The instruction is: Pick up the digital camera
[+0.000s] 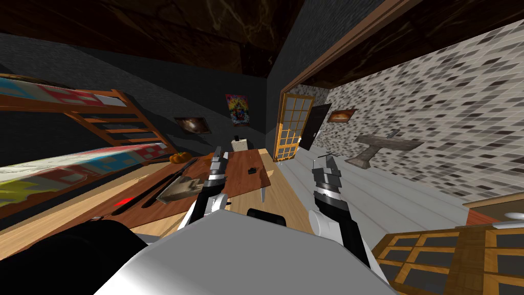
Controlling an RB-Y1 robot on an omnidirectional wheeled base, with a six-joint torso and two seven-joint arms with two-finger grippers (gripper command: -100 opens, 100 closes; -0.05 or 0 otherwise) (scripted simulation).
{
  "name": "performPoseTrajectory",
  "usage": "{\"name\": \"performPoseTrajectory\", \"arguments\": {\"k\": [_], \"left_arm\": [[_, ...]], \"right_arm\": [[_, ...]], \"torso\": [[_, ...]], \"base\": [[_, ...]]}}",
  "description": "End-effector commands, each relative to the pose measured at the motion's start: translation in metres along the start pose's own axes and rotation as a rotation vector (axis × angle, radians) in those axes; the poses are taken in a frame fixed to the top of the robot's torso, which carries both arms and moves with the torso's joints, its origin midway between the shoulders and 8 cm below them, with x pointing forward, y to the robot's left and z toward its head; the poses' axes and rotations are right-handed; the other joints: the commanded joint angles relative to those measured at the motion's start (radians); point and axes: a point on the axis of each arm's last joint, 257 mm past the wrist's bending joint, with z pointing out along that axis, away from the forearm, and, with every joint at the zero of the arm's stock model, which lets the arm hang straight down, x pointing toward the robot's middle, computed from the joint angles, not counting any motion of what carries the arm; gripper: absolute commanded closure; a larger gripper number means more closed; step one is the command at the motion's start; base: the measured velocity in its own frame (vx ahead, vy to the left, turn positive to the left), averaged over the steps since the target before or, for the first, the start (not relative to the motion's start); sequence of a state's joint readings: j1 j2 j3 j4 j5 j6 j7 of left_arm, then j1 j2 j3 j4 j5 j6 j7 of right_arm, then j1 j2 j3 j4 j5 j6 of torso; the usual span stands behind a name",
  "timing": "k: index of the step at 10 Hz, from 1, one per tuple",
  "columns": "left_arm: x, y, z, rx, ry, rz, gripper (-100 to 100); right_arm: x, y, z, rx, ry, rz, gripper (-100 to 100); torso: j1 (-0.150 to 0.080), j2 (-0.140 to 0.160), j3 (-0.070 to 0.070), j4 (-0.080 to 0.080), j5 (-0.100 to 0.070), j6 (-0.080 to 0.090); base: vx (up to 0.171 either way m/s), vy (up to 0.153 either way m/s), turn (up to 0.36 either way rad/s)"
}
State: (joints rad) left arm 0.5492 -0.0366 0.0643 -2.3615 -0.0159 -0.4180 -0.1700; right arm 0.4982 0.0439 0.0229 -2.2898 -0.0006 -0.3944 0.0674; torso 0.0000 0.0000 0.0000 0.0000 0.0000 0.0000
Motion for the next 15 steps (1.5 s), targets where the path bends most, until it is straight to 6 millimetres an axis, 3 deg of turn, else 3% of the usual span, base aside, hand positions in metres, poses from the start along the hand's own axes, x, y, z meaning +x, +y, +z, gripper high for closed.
{"name": "performPoseTrajectory", "arguments": {"k": [1, 5, 6, 8, 9, 13, 14, 15], "left_arm": [[0.004, 0.010, 0.001, -0.023, 0.026, -0.002, -100], [0.012, 0.050, 0.004, -0.117, 0.084, -0.015, -100], [0.012, 0.050, 0.004, -0.120, 0.084, -0.015, -100], [0.016, 0.080, 0.005, -0.194, 0.114, -0.025, -100], [0.016, 0.081, 0.005, -0.197, 0.114, -0.025, -100], [0.018, 0.137, 0.001, -0.341, 0.154, -0.044, -100], [0.018, 0.138, 0.001, -0.346, 0.155, -0.044, -100], [0.018, 0.158, -0.002, -0.398, 0.165, -0.050, -100]], "right_arm": [[0.000, 0.000, 0.000, 0.000, 0.000, 0.000, 0], [0.000, 0.000, 0.000, 0.000, 0.000, 0.000, 0], [0.000, 0.000, 0.000, 0.000, 0.000, 0.000, 0], [0.000, 0.000, 0.000, 0.000, 0.000, 0.000, 0], [0.000, 0.000, 0.000, 0.000, 0.000, 0.000, 0], [0.000, 0.000, 0.000, 0.000, 0.000, 0.000, 0], [0.000, 0.000, 0.000, 0.000, 0.000, 0.000, 0], [0.000, 0.000, 0.000, 0.000, 0.000, 0.000, 0]], "torso": [[0.000, 0.000, 0.000, 0.000, 0.000, 0.000], [-0.005, 0.000, 0.000, 0.000, -0.001, 0.000], [-0.006, 0.000, 0.000, 0.000, -0.001, 0.000], [-0.004, 0.000, 0.000, 0.000, -0.001, 0.000], [-0.005, 0.000, 0.000, 0.000, -0.001, 0.000], [-0.005, -0.002, -0.001, 0.000, -0.001, 0.000], [-0.004, -0.002, -0.001, 0.000, -0.001, 0.000], [-0.004, -0.001, -0.001, 0.000, -0.001, 0.000]], "base": [[0.000, -0.037, -0.019], [0.004, -0.082, -0.023], [0.004, -0.064, -0.006], [0.003, -0.071, -0.030], [0.013, -0.074, -0.008], [0.024, -0.083, -0.032], [0.014, -0.054, -0.016], [0.015, -0.065, -0.034]]}}
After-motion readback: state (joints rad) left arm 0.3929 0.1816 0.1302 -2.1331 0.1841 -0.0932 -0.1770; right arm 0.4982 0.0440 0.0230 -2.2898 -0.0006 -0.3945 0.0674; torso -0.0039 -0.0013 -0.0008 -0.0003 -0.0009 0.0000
